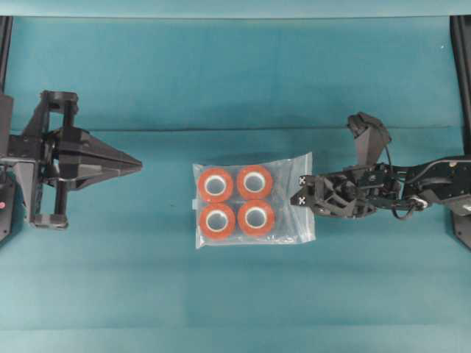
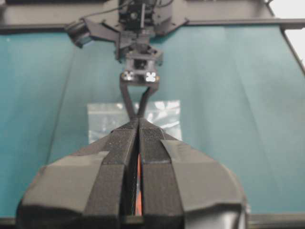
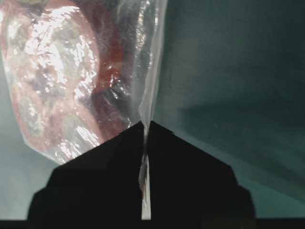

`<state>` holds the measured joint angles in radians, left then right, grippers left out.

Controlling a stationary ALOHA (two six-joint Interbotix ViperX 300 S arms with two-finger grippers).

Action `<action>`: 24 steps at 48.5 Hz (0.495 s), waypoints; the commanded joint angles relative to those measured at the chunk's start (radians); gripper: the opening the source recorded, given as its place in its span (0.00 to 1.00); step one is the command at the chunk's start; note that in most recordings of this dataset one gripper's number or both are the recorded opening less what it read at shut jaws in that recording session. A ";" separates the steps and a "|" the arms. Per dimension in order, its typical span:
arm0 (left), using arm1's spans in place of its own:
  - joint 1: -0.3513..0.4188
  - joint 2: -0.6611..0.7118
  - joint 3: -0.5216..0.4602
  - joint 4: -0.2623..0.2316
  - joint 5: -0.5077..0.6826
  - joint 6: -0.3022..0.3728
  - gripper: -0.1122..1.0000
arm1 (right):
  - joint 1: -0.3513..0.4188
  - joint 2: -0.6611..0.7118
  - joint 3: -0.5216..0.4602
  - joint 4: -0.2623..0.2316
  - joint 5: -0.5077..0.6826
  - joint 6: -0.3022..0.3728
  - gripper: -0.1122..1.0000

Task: Hand over the clear zip bag and make it stand upright.
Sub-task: 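Close the right gripper on the bag's right edge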

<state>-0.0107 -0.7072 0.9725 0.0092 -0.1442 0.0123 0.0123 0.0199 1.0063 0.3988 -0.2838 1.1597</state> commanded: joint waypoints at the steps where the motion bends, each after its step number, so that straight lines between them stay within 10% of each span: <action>1: 0.000 -0.009 -0.011 0.002 -0.006 -0.028 0.09 | -0.006 -0.014 -0.026 -0.006 -0.011 -0.037 0.11; 24: 0.011 -0.009 -0.020 0.002 -0.008 -0.094 0.09 | -0.028 -0.072 -0.149 -0.008 0.152 -0.179 0.11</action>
<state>-0.0031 -0.7133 0.9756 0.0092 -0.1427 -0.0798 -0.0123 -0.0184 0.8943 0.3958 -0.1626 1.0048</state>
